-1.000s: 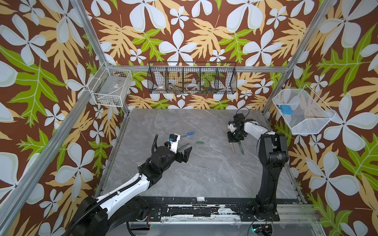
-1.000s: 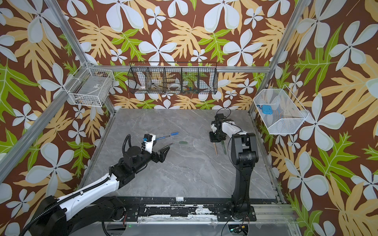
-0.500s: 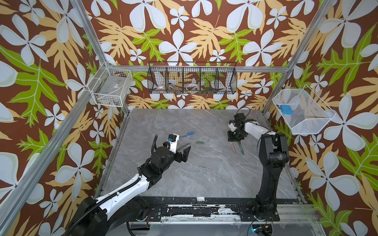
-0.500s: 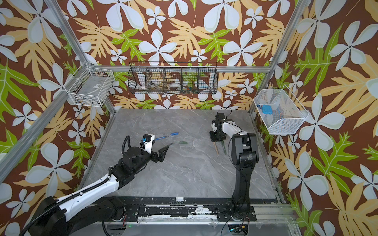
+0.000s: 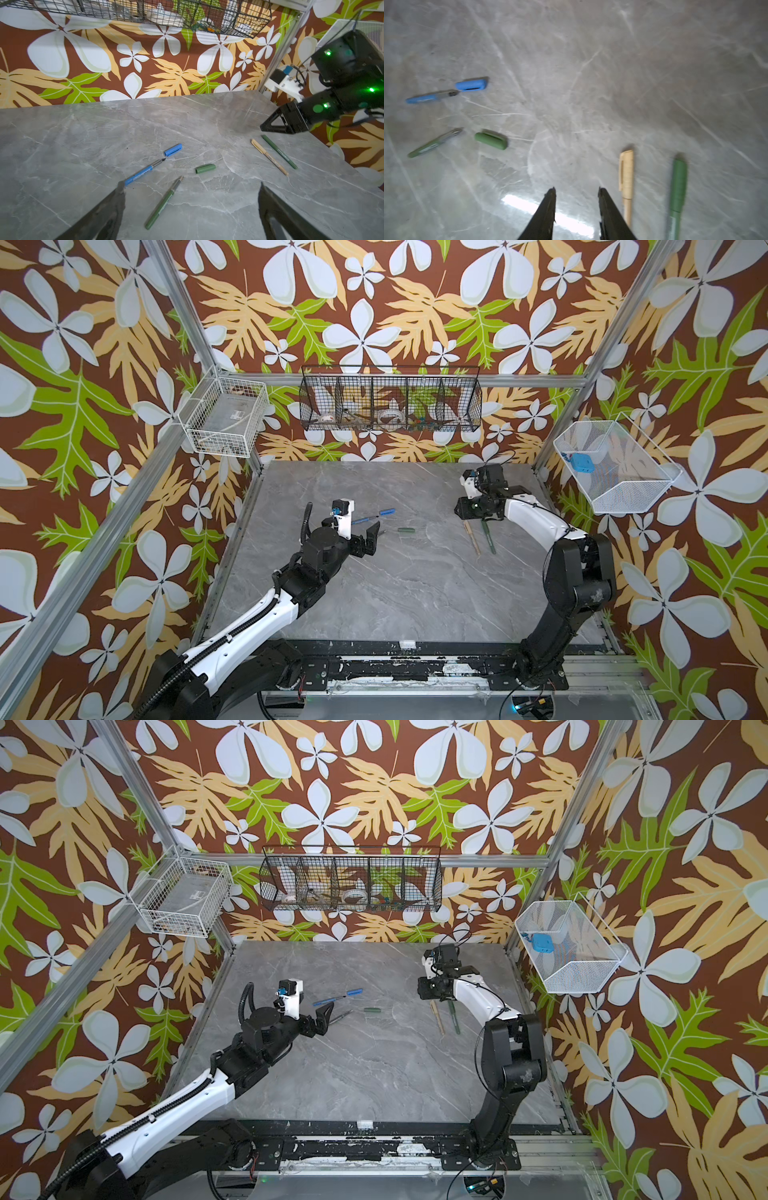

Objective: Insert pens into pen caps
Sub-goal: Place a pen at the middle-right of the table, then pick up a pen from the center of the table.

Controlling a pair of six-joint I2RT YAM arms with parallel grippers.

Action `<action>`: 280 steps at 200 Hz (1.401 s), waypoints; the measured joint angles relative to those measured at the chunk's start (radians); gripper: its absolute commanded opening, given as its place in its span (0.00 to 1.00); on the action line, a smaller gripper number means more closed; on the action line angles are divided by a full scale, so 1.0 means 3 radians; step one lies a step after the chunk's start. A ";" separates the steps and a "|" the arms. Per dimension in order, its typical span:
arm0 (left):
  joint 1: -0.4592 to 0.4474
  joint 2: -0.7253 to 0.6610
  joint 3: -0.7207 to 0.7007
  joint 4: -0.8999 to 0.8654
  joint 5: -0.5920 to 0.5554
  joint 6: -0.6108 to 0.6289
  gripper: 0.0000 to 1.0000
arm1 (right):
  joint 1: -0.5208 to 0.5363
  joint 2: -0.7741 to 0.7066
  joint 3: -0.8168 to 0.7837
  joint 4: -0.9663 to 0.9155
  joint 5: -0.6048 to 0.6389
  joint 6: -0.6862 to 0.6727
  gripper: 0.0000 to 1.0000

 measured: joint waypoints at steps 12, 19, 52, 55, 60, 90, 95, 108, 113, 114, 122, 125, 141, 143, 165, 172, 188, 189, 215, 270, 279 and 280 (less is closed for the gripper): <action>0.0023 0.0001 0.0039 -0.0076 -0.0015 -0.0041 1.00 | 0.0175 -0.0084 -0.0117 0.0122 -0.0042 0.0114 0.36; 0.0043 0.0014 0.0048 -0.0090 -0.0006 -0.0043 1.00 | 0.0292 -0.0128 -0.0177 0.0188 -0.0055 0.0139 0.36; 0.0158 0.0448 0.0254 -0.0287 0.0305 -0.0023 1.00 | 0.0656 -0.0422 -0.0565 0.0546 -0.0122 0.0402 0.36; 0.0158 0.0507 0.0286 -0.0317 0.0341 -0.0011 1.00 | 0.0668 -0.0459 -0.0612 0.0579 -0.0118 0.0427 0.36; 0.0159 0.0613 0.0347 -0.0367 0.0408 0.0018 1.00 | 0.0680 -0.0509 -0.0682 0.0629 -0.0118 0.0477 0.36; 0.0178 0.1264 0.0757 -0.0645 0.0619 0.0114 0.97 | 0.0717 -0.0910 -0.1077 0.0852 -0.0148 0.0645 0.37; 0.0184 0.1366 0.0823 -0.0676 0.0638 0.0132 0.95 | 0.0724 -0.0985 -0.1130 0.0884 -0.0159 0.0646 0.37; 0.0211 0.1625 0.1019 -0.0813 0.0689 0.0159 0.89 | 0.0724 -0.1156 -0.1253 0.0921 -0.0188 0.0654 0.37; 0.0217 0.1714 0.1092 -0.0853 0.0698 0.0175 0.89 | 0.0724 -0.1221 -0.1300 0.0931 -0.0188 0.0657 0.37; 0.0219 0.1727 0.1102 -0.0858 0.0698 0.0178 0.89 | 0.0724 -0.1230 -0.1307 0.0933 -0.0187 0.0657 0.38; 0.0239 0.1864 0.1225 -0.0932 0.0725 0.0224 0.87 | 0.0724 -0.1331 -0.1383 0.0944 -0.0186 0.0668 0.38; 0.0244 0.1905 0.1261 -0.0959 0.0743 0.0230 0.86 | 0.0724 -0.1378 -0.1419 0.0946 -0.0184 0.0674 0.39; 0.0287 0.2134 0.1471 -0.1101 0.0771 0.0254 0.83 | 0.0721 -0.1578 -0.1573 0.0961 -0.0181 0.0704 0.40; 0.0292 0.2160 0.1497 -0.1122 0.0776 0.0262 0.82 | 0.0721 -0.1601 -0.1592 0.0966 -0.0179 0.0704 0.40; 0.0334 0.2410 0.1696 -0.1320 0.0807 0.0323 0.76 | 0.0721 -0.1799 -0.1764 0.0982 -0.0136 0.0716 0.41; 0.0346 0.2483 0.1743 -0.1385 0.0823 0.0338 0.73 | 0.0721 -0.1846 -0.1811 0.0991 -0.0122 0.0717 0.41; 0.0362 0.2614 0.1815 -0.1531 0.0851 0.0385 0.71 | 0.0717 -0.1929 -0.1906 0.1016 -0.0122 0.0731 0.41; 0.0364 0.2623 0.1818 -0.1540 0.0852 0.0385 0.71 | 0.0717 -0.1932 -0.1910 0.1019 -0.0122 0.0732 0.41; 0.0369 0.2752 0.1851 -0.1666 0.0860 0.0399 0.69 | 0.0715 -0.1960 -0.1996 0.1067 -0.0126 0.0771 0.41; 0.0390 0.2968 0.1895 -0.1809 0.0716 0.0502 0.66 | 0.0715 -0.1902 -0.2084 0.1191 -0.0200 0.0834 0.41; 0.0390 0.2986 0.1895 -0.1809 0.0668 0.0511 0.66 | 0.0715 -0.1904 -0.2090 0.1193 -0.0210 0.0846 0.41; 0.0390 0.2987 0.1895 -0.1809 0.0666 0.0512 0.66 | 0.0715 -0.1904 -0.2092 0.1193 -0.0211 0.0846 0.41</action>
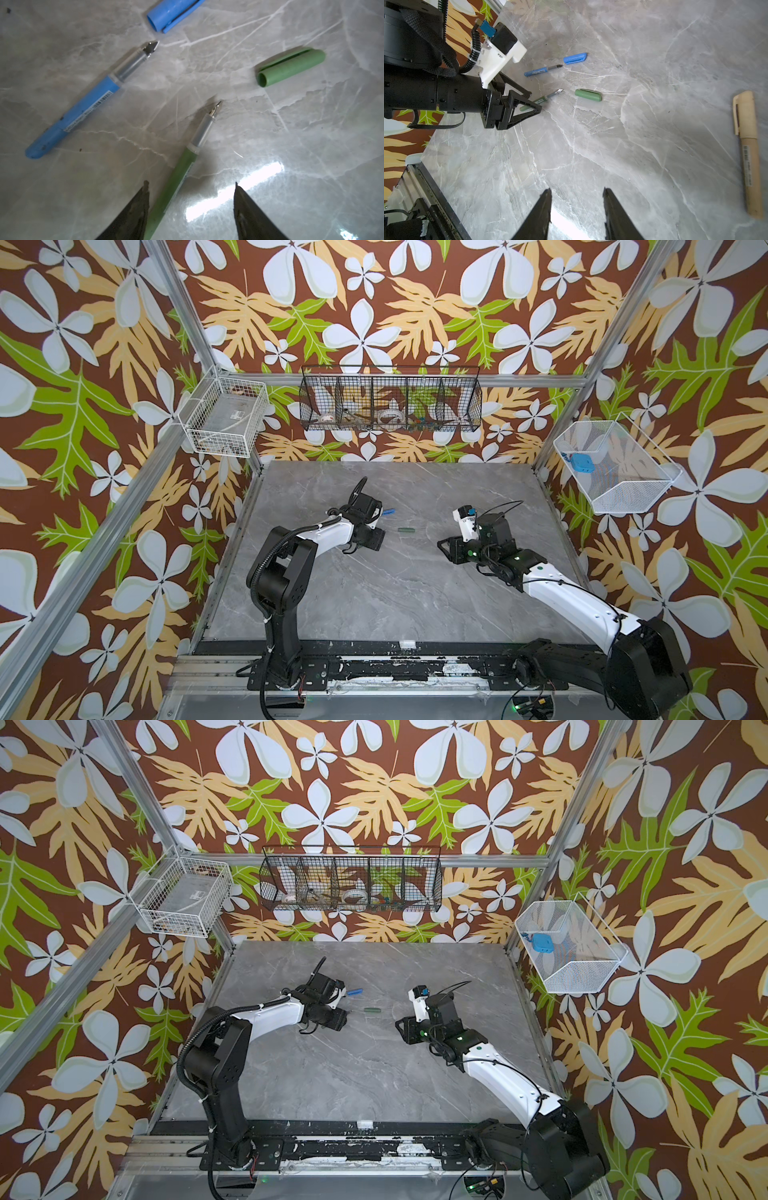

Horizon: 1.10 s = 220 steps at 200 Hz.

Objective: Insert pens into pen caps
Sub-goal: Pick up a pen from the center of the table.

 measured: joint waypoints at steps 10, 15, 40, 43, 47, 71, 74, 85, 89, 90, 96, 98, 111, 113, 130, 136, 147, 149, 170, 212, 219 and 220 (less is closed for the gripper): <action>0.0001 0.0024 0.0001 -0.0004 -0.0027 0.0011 0.66 | 0.0000 0.0003 -0.0005 0.0019 -0.0003 0.0025 0.41; 0.0003 0.0034 0.0001 -0.0008 -0.0046 0.0019 0.66 | 0.0000 0.0008 -0.0005 0.0025 -0.0006 0.0025 0.41; 0.0004 0.0088 0.0033 -0.0024 -0.0045 0.0047 0.64 | 0.0001 0.0043 -0.0005 0.0071 -0.0025 0.0036 0.41; 0.0004 0.0095 0.0041 -0.0025 -0.0045 0.0048 0.63 | 0.0001 0.0047 -0.0005 0.0072 -0.0027 0.0037 0.41; 0.0004 0.0109 0.0051 -0.0028 -0.0043 0.0057 0.63 | 0.0001 0.0051 -0.0005 0.0074 -0.0028 0.0039 0.41; 0.0004 0.0139 0.0052 -0.0052 -0.0045 0.0067 0.59 | 0.0001 0.0062 -0.0013 0.0094 -0.0053 0.0047 0.41; 0.0004 0.0139 0.0047 -0.0050 -0.0045 0.0071 0.58 | 0.0001 0.0062 -0.0013 0.0095 -0.0057 0.0047 0.41; 0.0004 0.0136 0.0023 -0.0029 -0.0066 0.0069 0.55 | 0.0001 0.0062 -0.0017 0.0104 -0.0062 0.0047 0.41; 0.0004 0.0131 0.0011 -0.0018 -0.0071 0.0067 0.54 | 0.0001 0.0062 -0.0018 0.0111 -0.0064 0.0047 0.41; 0.0004 0.0128 0.0006 -0.0014 -0.0074 0.0067 0.53 | 0.0001 0.0062 -0.0018 0.0112 -0.0064 0.0047 0.41; 0.0004 0.0117 -0.0015 0.0006 -0.0079 0.0058 0.51 | 0.0001 0.0064 -0.0019 0.0120 -0.0064 0.0048 0.41; 0.0004 0.0112 -0.0024 0.0015 -0.0080 0.0055 0.50 | 0.0001 0.0064 -0.0020 0.0121 -0.0064 0.0048 0.41; 0.0005 0.0062 -0.0104 0.0050 -0.0084 0.0025 0.42 | 0.0000 0.0064 -0.0025 0.0134 -0.0070 0.0055 0.41; 0.0005 0.0050 -0.0121 0.0058 -0.0085 0.0018 0.41 | 0.0000 0.0064 -0.0028 0.0137 -0.0071 0.0057 0.41; 0.0005 -0.0067 -0.0278 0.0095 -0.0092 -0.0033 0.36 | 0.0000 0.0066 -0.0042 0.0145 -0.0074 0.0057 0.41; 0.0005 -0.0111 -0.0340 0.0116 -0.0092 -0.0047 0.34 | 0.0001 0.0069 -0.0042 0.0146 -0.0074 0.0058 0.41; 0.0005 -0.0187 -0.0445 0.0149 -0.0093 -0.0064 0.29 | 0.0001 0.0075 -0.0042 0.0150 -0.0074 0.0058 0.41; 0.0005 -0.0200 -0.0464 0.0159 -0.0093 -0.0072 0.28 | 0.0001 0.0076 -0.0042 0.0151 -0.0075 0.0058 0.41; 0.0005 -0.0305 -0.0626 0.0258 -0.0095 -0.0108 0.21 | 0.0001 0.0114 -0.0041 0.0175 -0.0079 0.0062 0.41; 0.0004 -0.0361 -0.0735 0.0412 -0.0027 -0.0116 0.17 | 0.0001 0.0201 -0.0032 0.0228 -0.0098 0.0085 0.41; 0.0004 -0.0343 -0.0717 0.0420 0.0009 -0.0116 0.18 | 0.0001 0.0214 -0.0028 0.0230 -0.0102 0.0108 0.41; 0.0004 -0.0342 -0.0715 0.0420 0.0011 -0.0116 0.18 | 0.0001 0.0215 -0.0027 0.0231 -0.0102 0.0111 0.41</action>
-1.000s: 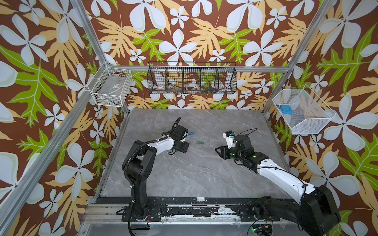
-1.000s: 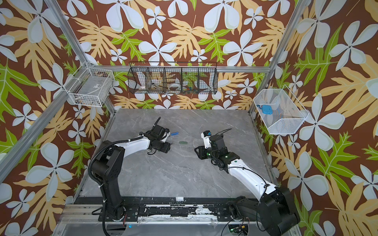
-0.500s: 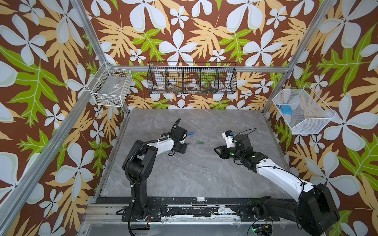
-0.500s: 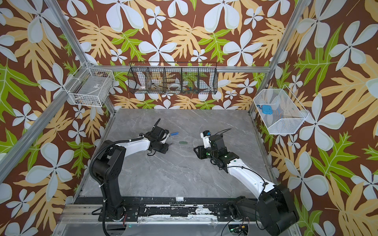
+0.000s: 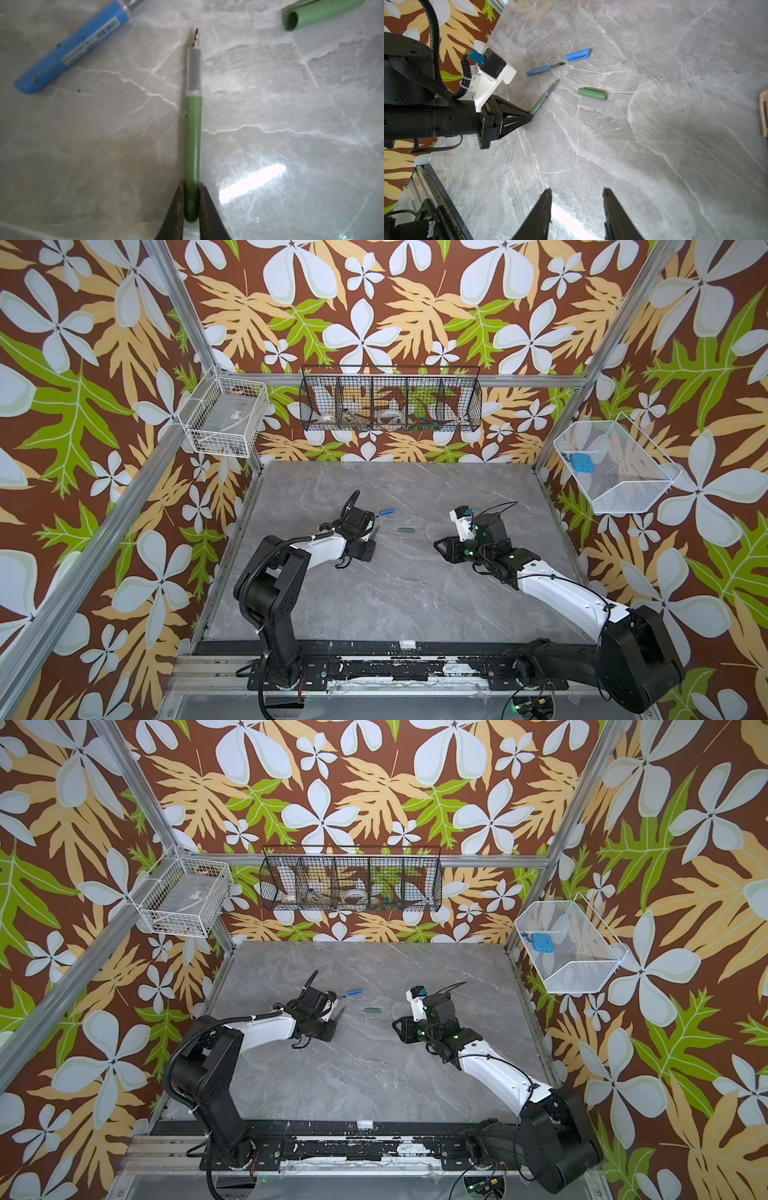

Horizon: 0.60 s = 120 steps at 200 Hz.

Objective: Insert pens into pen caps
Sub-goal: Pick up a pen from the center of the table.

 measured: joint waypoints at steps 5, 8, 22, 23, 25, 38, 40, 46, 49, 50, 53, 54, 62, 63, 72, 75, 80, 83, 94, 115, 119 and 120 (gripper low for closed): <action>0.0000 0.0013 0.0015 0.0011 0.0010 -0.0001 0.18 | 0.0000 0.0005 0.0003 0.0003 -0.0005 0.0010 0.41; 0.0000 0.0022 0.0024 0.0014 0.0014 -0.0001 0.19 | 0.0000 0.0005 0.0004 0.0005 -0.0010 0.0009 0.41; 0.0000 0.0062 0.0081 0.0009 0.0055 -0.0003 0.20 | -0.0001 -0.0003 0.0004 0.0013 -0.0020 0.0010 0.41; 0.0000 0.0067 0.0088 0.0008 0.0061 -0.0004 0.20 | -0.0001 -0.0003 0.0004 0.0013 -0.0020 0.0010 0.41; 0.0000 0.0074 0.0097 0.0009 0.0069 -0.0004 0.20 | -0.0001 -0.0005 0.0004 0.0013 -0.0020 0.0010 0.41; 0.0000 0.0125 0.0169 -0.0010 0.0072 -0.0004 0.20 | 0.0000 -0.0022 0.0004 0.0013 -0.0018 0.0022 0.41; 0.0000 0.0132 0.0179 -0.0011 0.0072 -0.0004 0.19 | 0.0000 -0.0025 0.0004 0.0013 -0.0018 0.0022 0.41; 0.0000 0.0153 0.0200 -0.0011 0.0071 -0.0004 0.18 | 0.0003 -0.0037 0.0003 0.0013 -0.0017 0.0022 0.41; 0.0000 0.0163 0.0210 -0.0013 0.0071 -0.0004 0.17 | 0.0003 -0.0045 0.0003 0.0013 -0.0017 0.0022 0.41; 0.0000 0.0165 0.0211 -0.0013 0.0071 -0.0004 0.17 | 0.0003 -0.0046 0.0001 0.0013 -0.0017 0.0022 0.41; 0.0000 0.0172 0.0216 -0.0014 0.0071 -0.0004 0.16 | 0.0004 -0.0052 0.0001 0.0013 -0.0015 0.0022 0.41; 0.0000 0.0175 0.0217 -0.0013 0.0070 -0.0004 0.16 | 0.0004 -0.0053 0.0000 0.0013 -0.0015 0.0022 0.41; 0.0000 0.0186 0.0224 -0.0009 0.0067 -0.0001 0.12 | 0.0004 -0.0065 -0.0005 0.0014 -0.0010 0.0022 0.41; 0.0000 0.0187 0.0224 -0.0008 0.0066 -0.0001 0.11 | 0.0004 -0.0065 -0.0006 0.0014 -0.0010 0.0022 0.41; 0.0000 0.0195 0.0228 0.0003 0.0060 -0.0001 0.06 | 0.0004 -0.0066 -0.0014 0.0013 -0.0008 0.0022 0.41; 0.0000 0.0195 0.0228 0.0009 0.0060 -0.0003 0.04 | 0.0004 -0.0066 -0.0015 0.0013 -0.0008 0.0022 0.41; 0.0000 0.0195 0.0228 0.0013 0.0061 -0.0003 0.02 | 0.0004 -0.0064 -0.0017 0.0013 -0.0006 0.0023 0.41; 0.0000 0.0195 0.0226 0.0015 0.0062 -0.0001 0.01 | 0.0004 -0.0064 -0.0019 0.0013 -0.0005 0.0023 0.41; 0.0000 0.0181 0.0210 0.0036 0.0062 -0.0001 0.00 | 0.0004 -0.0050 -0.0022 0.0013 -0.0006 0.0028 0.42; -0.0001 0.0106 0.0141 0.0034 0.0088 -0.0013 0.00 | 0.0003 0.0001 -0.0022 0.0015 -0.0009 0.0056 0.42; -0.0003 0.0076 0.0123 0.0017 0.0109 -0.0013 0.00 | -0.0001 0.0011 -0.0022 0.0020 -0.0010 0.0074 0.42; -0.0004 0.0070 0.0120 0.0013 0.0112 -0.0013 0.00 | -0.0003 0.0014 -0.0022 0.0022 -0.0010 0.0079 0.42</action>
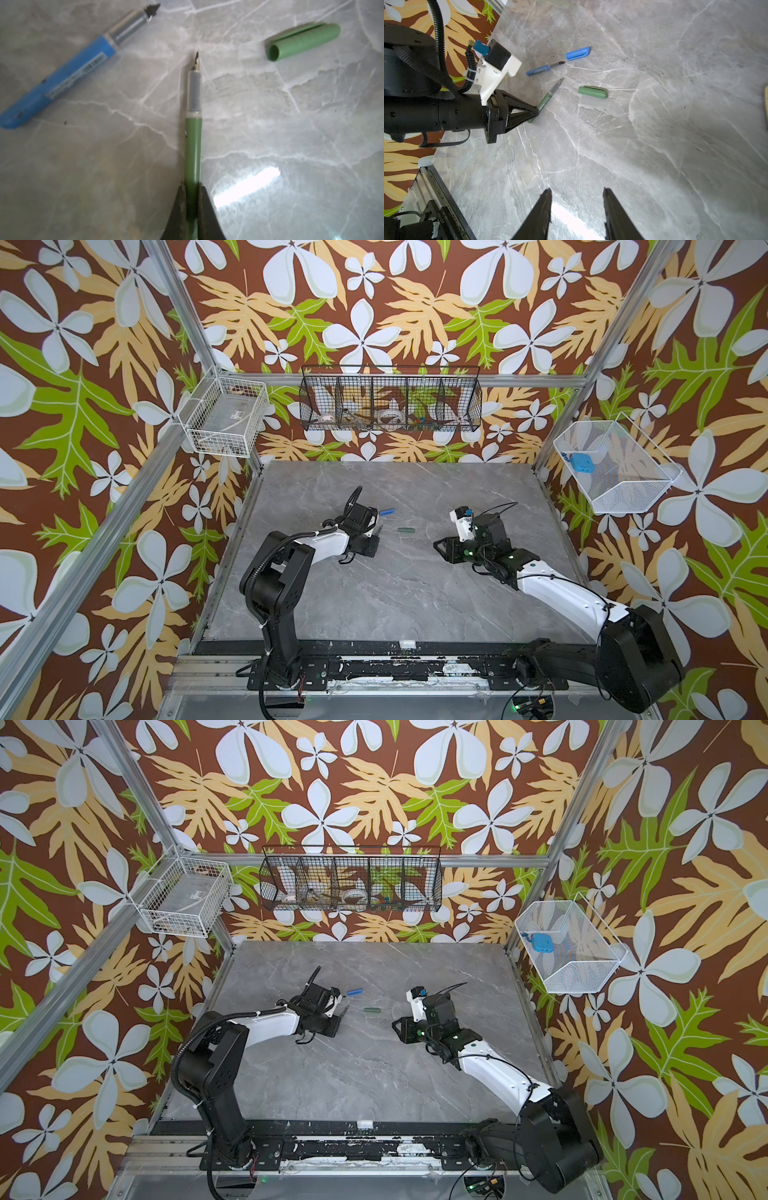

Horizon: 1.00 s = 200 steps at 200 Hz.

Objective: Insert pens into pen caps
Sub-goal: Pick up a pen from the center of the table.

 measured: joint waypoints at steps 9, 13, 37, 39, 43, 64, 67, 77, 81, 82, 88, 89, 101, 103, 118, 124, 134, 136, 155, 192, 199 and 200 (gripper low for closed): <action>-0.0018 -0.0088 -0.0045 -0.0025 0.0045 -0.0003 0.00 | 0.0001 0.0031 -0.0004 0.0028 -0.0015 0.0061 0.42; -0.0036 -0.0137 -0.0065 -0.0029 0.0066 -0.0006 0.00 | 0.0004 0.0046 -0.0010 0.0056 -0.0027 0.0072 0.42; -0.0195 -0.0422 -0.0179 0.0013 0.0224 -0.0066 0.00 | 0.0070 0.0145 -0.0085 0.0275 -0.0074 0.0318 0.44; -0.0207 -0.0443 -0.0191 0.0020 0.0240 -0.0071 0.00 | 0.0081 0.0156 -0.0089 0.0295 -0.0076 0.0340 0.44; -0.0238 -0.0484 -0.0214 0.0042 0.0271 -0.0074 0.00 | 0.0107 0.0182 -0.0097 0.0336 -0.0079 0.0380 0.44; -0.0355 -0.0627 -0.0333 0.0125 0.0444 -0.0181 0.00 | 0.0251 0.0306 -0.0099 0.0547 -0.0112 0.0520 0.44; -0.0362 -0.0640 -0.0346 0.0131 0.0467 -0.0196 0.00 | 0.0270 0.0322 -0.0099 0.0581 -0.0125 0.0543 0.45; -0.0399 -0.0675 -0.0395 0.0178 0.0539 -0.0268 0.00 | 0.0324 0.0366 -0.0100 0.0693 -0.0149 0.0599 0.45; -0.0415 -0.0685 -0.0409 0.0200 0.0565 -0.0280 0.00 | 0.0337 0.0381 -0.0104 0.0749 -0.0163 0.0641 0.46; -0.0417 -0.0687 -0.0412 0.0202 0.0570 -0.0284 0.00 | 0.0340 0.0383 -0.0106 0.0760 -0.0164 0.0649 0.46; -0.0435 -0.0696 -0.0425 0.0225 0.0603 -0.0329 0.00 | 0.0347 0.0404 -0.0120 0.0861 -0.0183 0.0708 0.47; -0.0439 -0.0698 -0.0427 0.0229 0.0608 -0.0338 0.00 | 0.0348 0.0406 -0.0121 0.0871 -0.0186 0.0716 0.47; -0.0468 -0.0704 -0.0432 0.0270 0.0649 -0.0367 0.00 | 0.0350 0.0460 -0.0150 0.1044 -0.0217 0.0835 0.47; -0.0473 -0.0706 -0.0432 0.0275 0.0656 -0.0378 0.00 | 0.0350 0.0468 -0.0153 0.1062 -0.0223 0.0851 0.47; -0.0497 -0.0711 -0.0432 0.0331 0.0706 -0.0434 0.00 | 0.0352 0.0575 -0.0170 0.1249 -0.0257 0.0993 0.48; -0.0507 -0.0711 -0.0431 0.0356 0.0736 -0.0462 0.00 | 0.0359 0.0626 -0.0182 0.1340 -0.0284 0.1055 0.48; -0.0530 -0.0711 -0.0426 0.0385 0.0762 -0.0507 0.00 | 0.0365 0.0701 -0.0198 0.1465 -0.0320 0.1141 0.48; -0.0534 -0.0711 -0.0426 0.0393 0.0764 -0.0506 0.00 | 0.0365 0.0715 -0.0203 0.1492 -0.0326 0.1165 0.48; -0.0586 -0.0724 -0.0404 0.0422 0.0791 -0.0523 0.00 | 0.0367 0.0835 -0.0220 0.1678 -0.0371 0.1317 0.48; -0.0674 -0.0773 -0.0402 0.0448 0.0852 -0.0584 0.00 | 0.0366 0.1031 -0.0128 0.1877 -0.0409 0.1451 0.48; -0.0683 -0.0781 -0.0402 0.0450 0.0856 -0.0585 0.00 | 0.0366 0.1067 -0.0107 0.1892 -0.0412 0.1451 0.48; -0.0684 -0.0782 -0.0402 0.0451 0.0856 -0.0586 0.00 | 0.0366 0.1071 -0.0104 0.1893 -0.0412 0.1451 0.48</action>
